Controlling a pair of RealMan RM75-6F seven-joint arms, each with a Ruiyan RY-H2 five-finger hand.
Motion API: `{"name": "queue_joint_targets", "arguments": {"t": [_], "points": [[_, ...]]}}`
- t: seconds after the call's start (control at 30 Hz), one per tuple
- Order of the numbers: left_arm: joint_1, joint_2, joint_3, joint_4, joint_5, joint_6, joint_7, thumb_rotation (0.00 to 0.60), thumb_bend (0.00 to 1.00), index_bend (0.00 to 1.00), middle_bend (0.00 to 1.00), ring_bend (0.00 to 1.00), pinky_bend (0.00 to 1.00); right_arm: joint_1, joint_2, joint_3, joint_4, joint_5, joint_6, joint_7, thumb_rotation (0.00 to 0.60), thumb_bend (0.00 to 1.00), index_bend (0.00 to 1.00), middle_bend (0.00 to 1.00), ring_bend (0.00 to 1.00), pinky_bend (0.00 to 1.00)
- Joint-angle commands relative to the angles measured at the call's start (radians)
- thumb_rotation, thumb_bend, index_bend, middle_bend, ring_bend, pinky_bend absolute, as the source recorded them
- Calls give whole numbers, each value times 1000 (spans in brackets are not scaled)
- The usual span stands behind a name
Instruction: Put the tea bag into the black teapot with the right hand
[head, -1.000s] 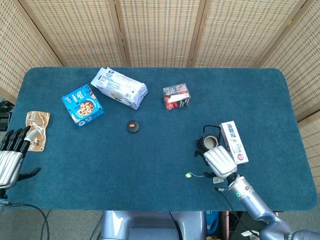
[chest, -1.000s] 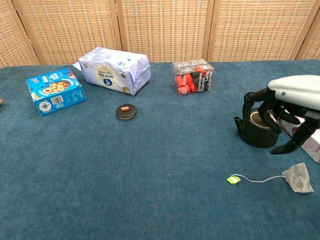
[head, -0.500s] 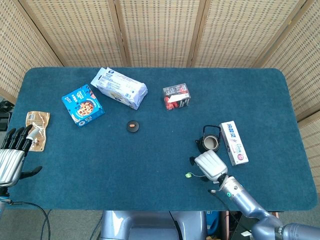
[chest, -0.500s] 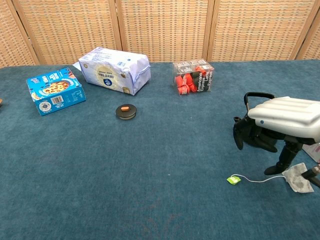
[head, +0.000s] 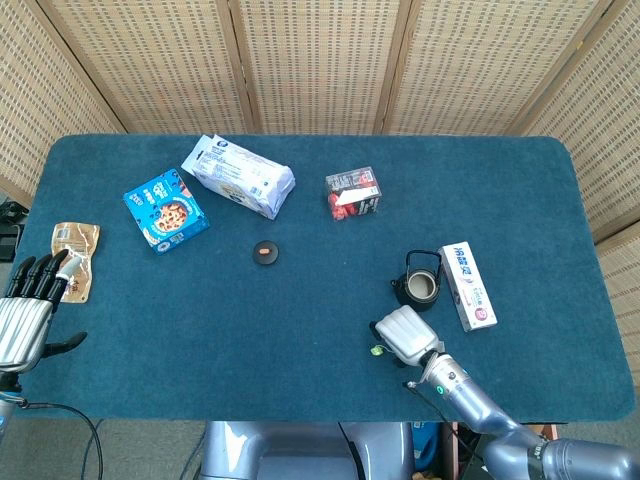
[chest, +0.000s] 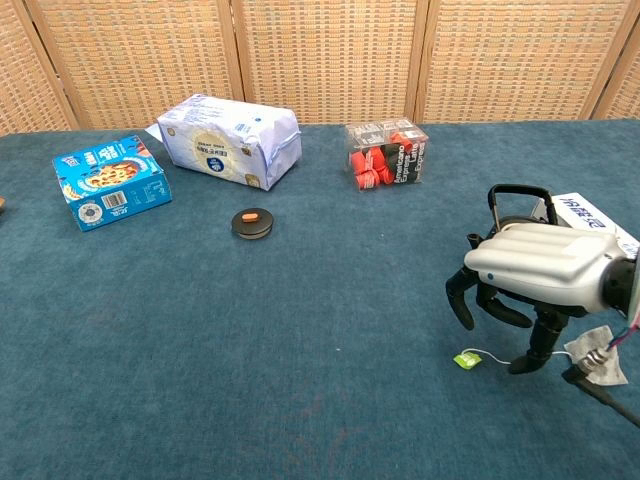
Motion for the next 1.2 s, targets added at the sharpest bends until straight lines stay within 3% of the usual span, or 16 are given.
{"name": "queue_joint_targets", "arguments": {"t": [0.03, 1.2], "points": [[0, 0, 0, 1, 0, 2, -1, 600, 71, 0, 0, 0, 0, 8, -11, -1, 5, 11, 3, -10, 600, 268, 523, 870, 929, 955], [7, -7, 11, 36, -1, 10, -41, 600, 71, 0, 0, 0, 0, 62, -115, -34, 76, 121, 27, -75, 600, 383, 584, 883, 940, 963]]}}
